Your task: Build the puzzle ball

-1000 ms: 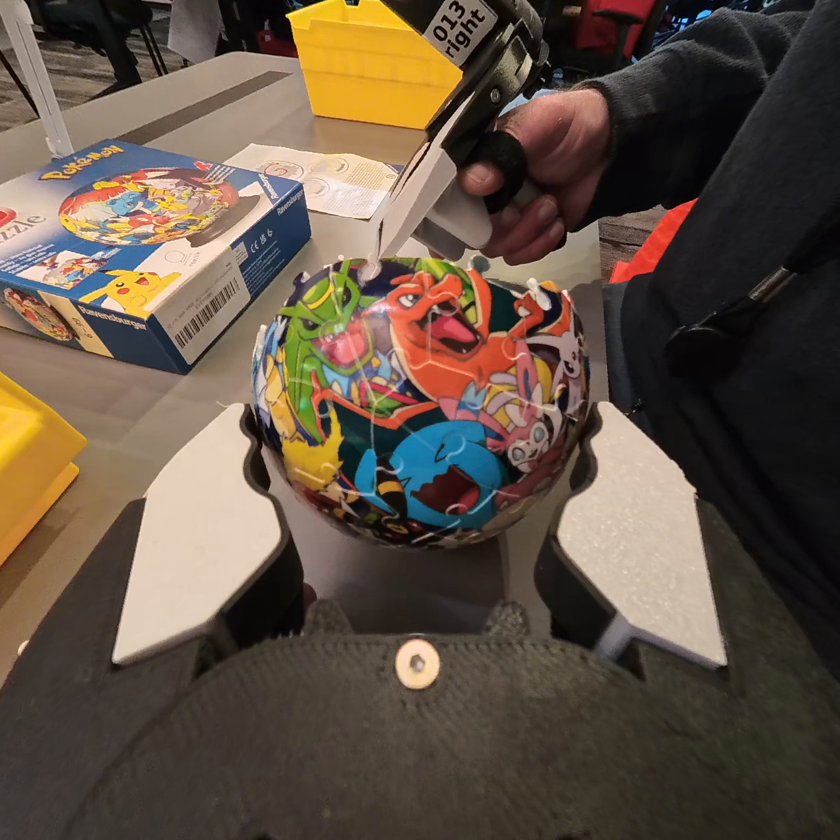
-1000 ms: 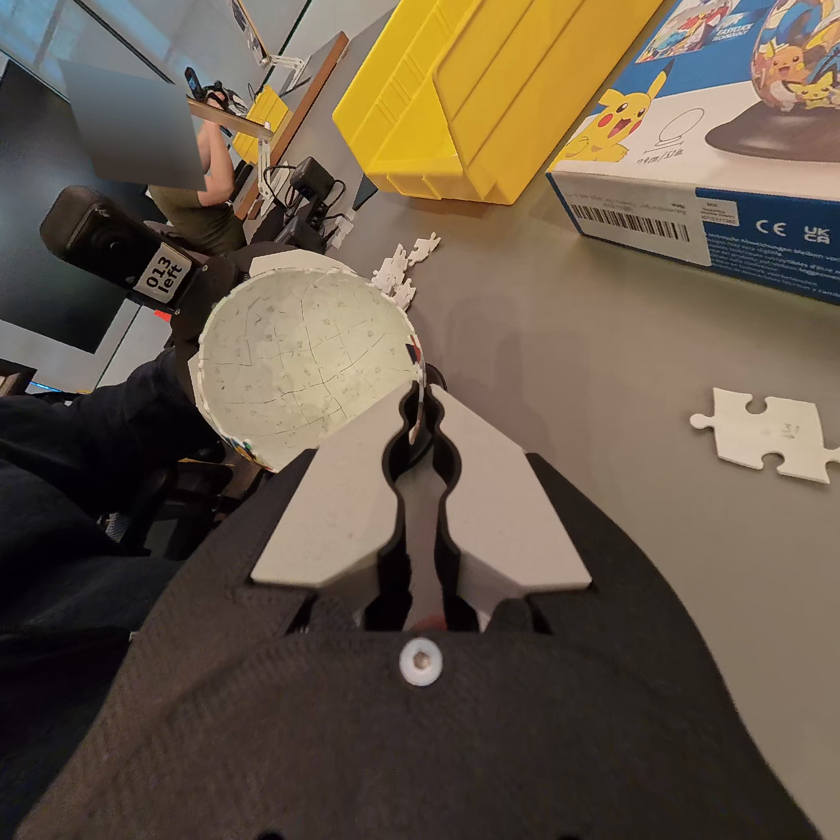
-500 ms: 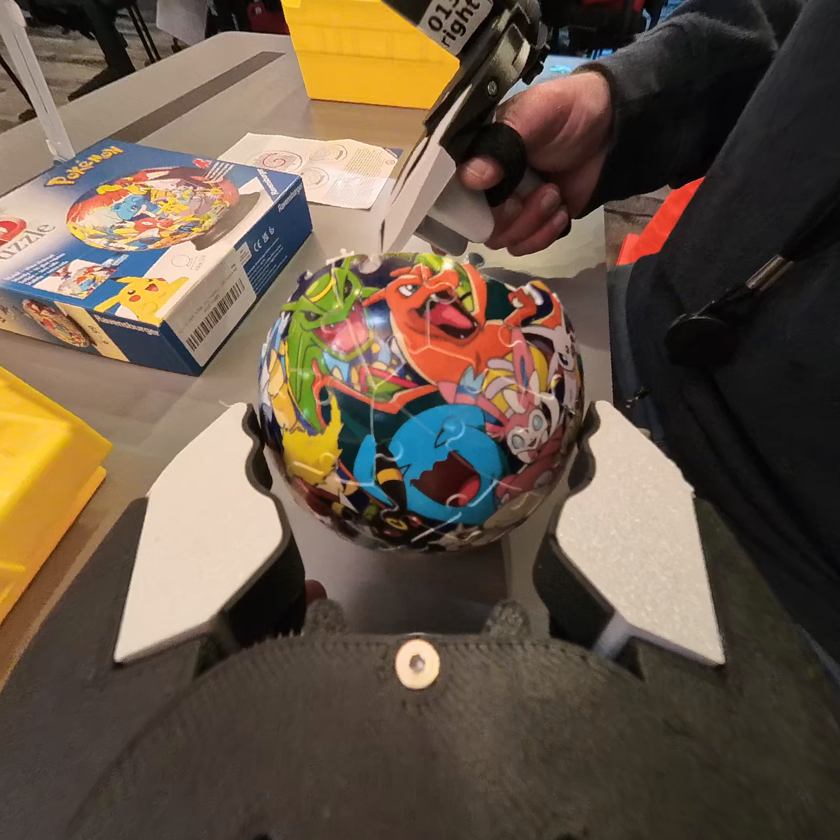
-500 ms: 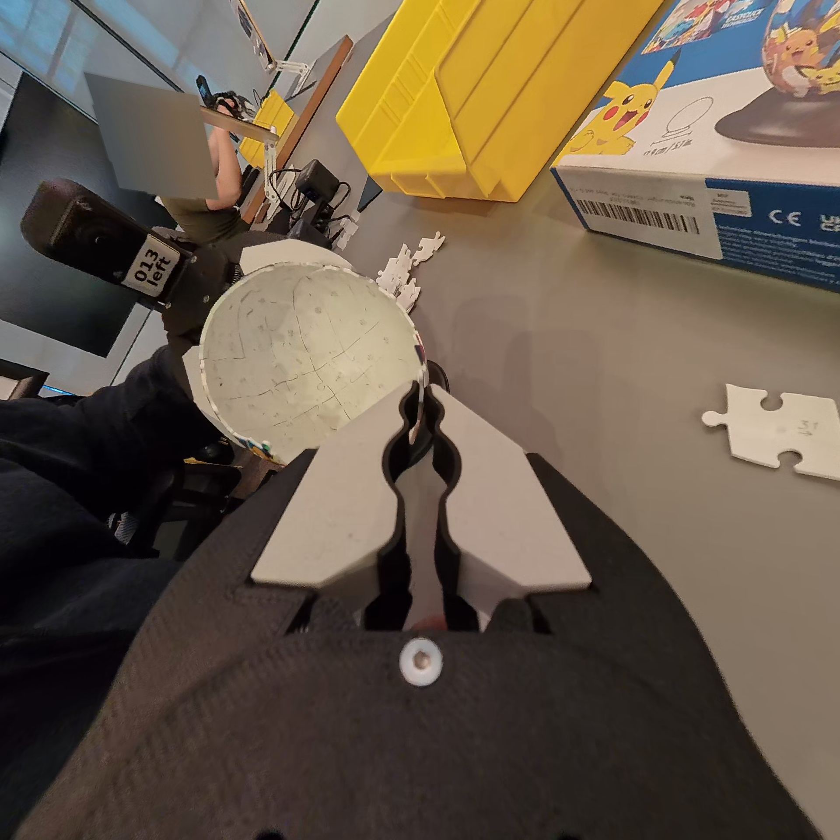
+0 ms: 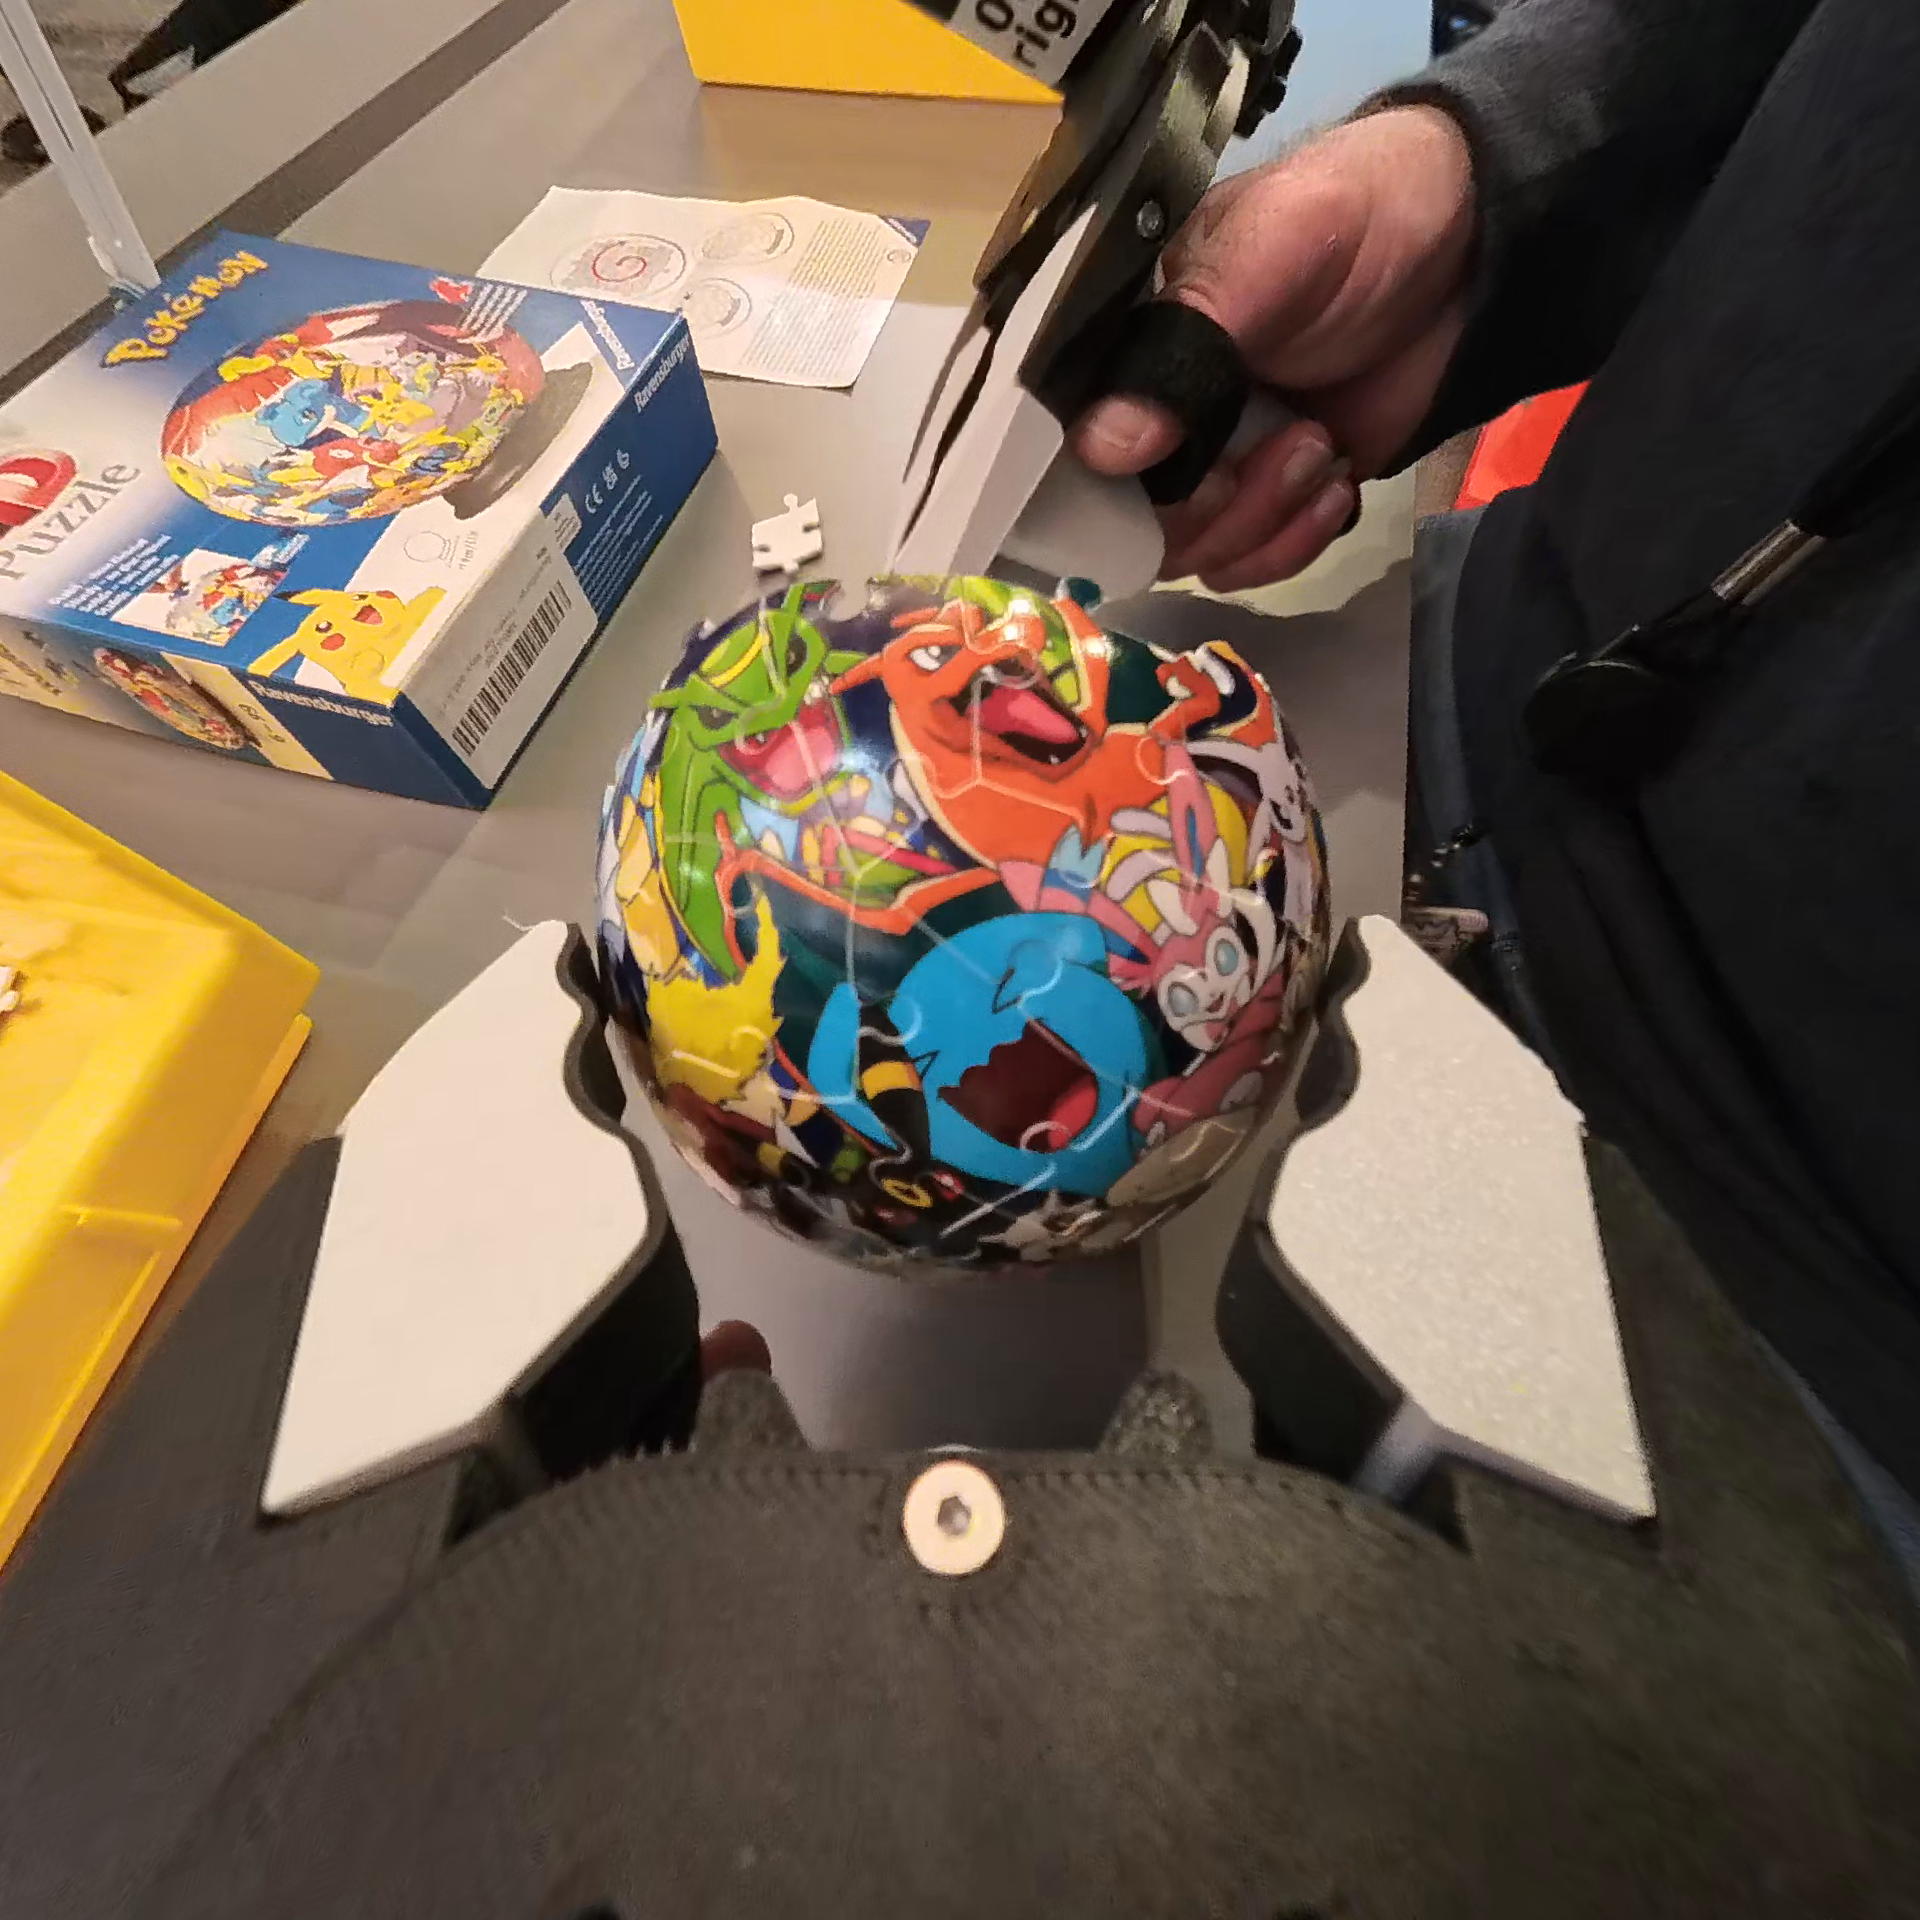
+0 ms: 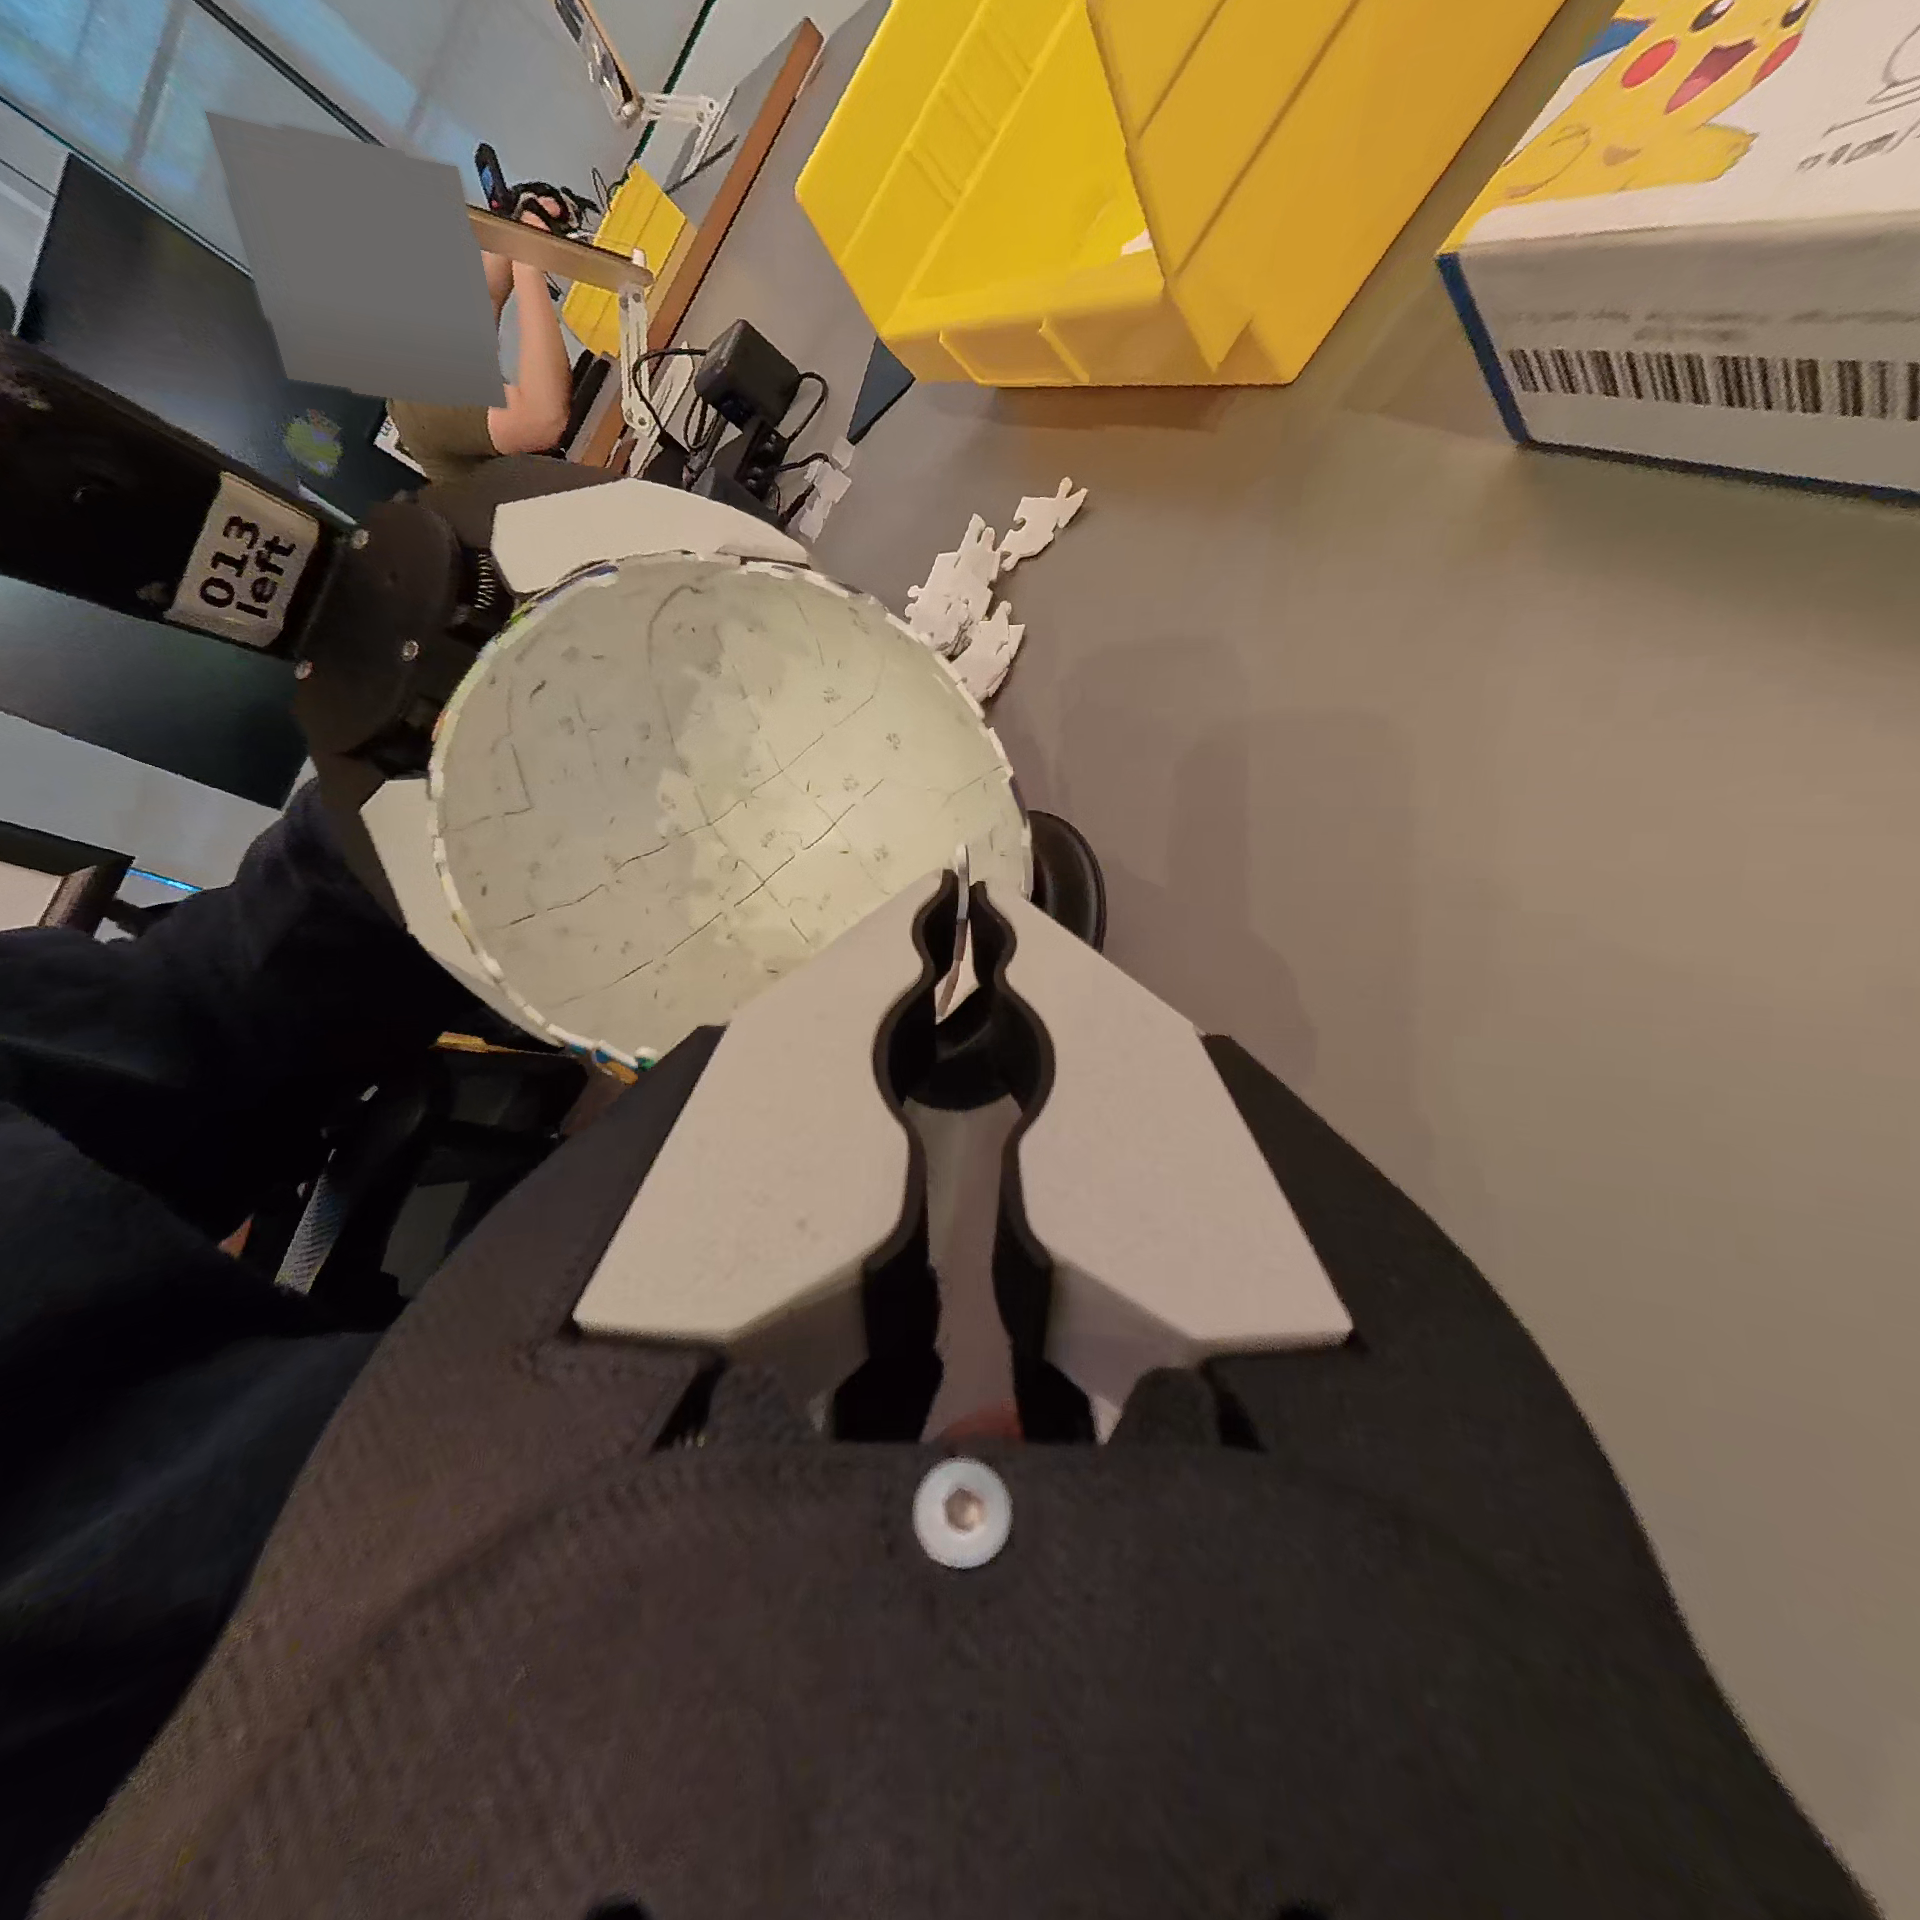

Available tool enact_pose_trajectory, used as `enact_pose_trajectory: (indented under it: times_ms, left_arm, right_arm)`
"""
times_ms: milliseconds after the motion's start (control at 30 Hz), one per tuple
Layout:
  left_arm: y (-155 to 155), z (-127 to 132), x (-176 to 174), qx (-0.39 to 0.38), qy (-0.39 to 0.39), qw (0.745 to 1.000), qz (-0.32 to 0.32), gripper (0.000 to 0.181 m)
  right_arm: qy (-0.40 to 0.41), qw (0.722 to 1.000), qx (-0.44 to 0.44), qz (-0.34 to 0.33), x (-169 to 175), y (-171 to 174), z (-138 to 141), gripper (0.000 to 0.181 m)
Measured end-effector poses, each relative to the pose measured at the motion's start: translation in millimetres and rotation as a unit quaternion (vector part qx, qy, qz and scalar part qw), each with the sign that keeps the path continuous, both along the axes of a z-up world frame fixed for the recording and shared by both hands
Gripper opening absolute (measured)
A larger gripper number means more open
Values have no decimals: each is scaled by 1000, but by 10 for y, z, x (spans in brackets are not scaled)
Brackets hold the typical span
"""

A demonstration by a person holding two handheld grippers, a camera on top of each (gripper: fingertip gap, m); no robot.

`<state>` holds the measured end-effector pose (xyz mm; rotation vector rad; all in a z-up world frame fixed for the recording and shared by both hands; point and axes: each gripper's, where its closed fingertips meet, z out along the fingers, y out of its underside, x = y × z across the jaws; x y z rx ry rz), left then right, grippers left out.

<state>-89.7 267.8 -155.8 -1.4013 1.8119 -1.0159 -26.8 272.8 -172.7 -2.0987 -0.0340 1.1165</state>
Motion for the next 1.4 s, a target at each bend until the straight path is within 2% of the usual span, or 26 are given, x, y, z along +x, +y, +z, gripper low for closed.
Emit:
enact_pose_trajectory:
  times_ms: [333, 667, 833, 1167, 1267, 1400]
  left_arm:
    - [-1, 48, -105, 16, 39, 999, 11, 127]
    - [34, 55, -137, 12, 82, 996, 45, 127]
    - [25, 31, -117, 22, 101, 994, 46, 127]
    - [23, 20, -99, 21, 117, 991, 56, 127]
    - [6, 14, -99, 25, 123, 991, 53, 127]
    - [11, 11, -102, 27, 126, 990, 54, 127]
  right_arm:
    - [-14, 1000, -13, -1, -264, 65, -183, 0]
    - [-46, 999, -11, -19, -384, 108, -297, 0]
    - [-34, 999, -6, -35, -343, 125, -233, 0]
    - [-74, 996, -21, -49, -396, 91, -372, 0]
    - [-87, 995, -23, -49, -395, 91, -390, 11]
    - [-110, 993, -4, -44, -382, 89, -373, 3]
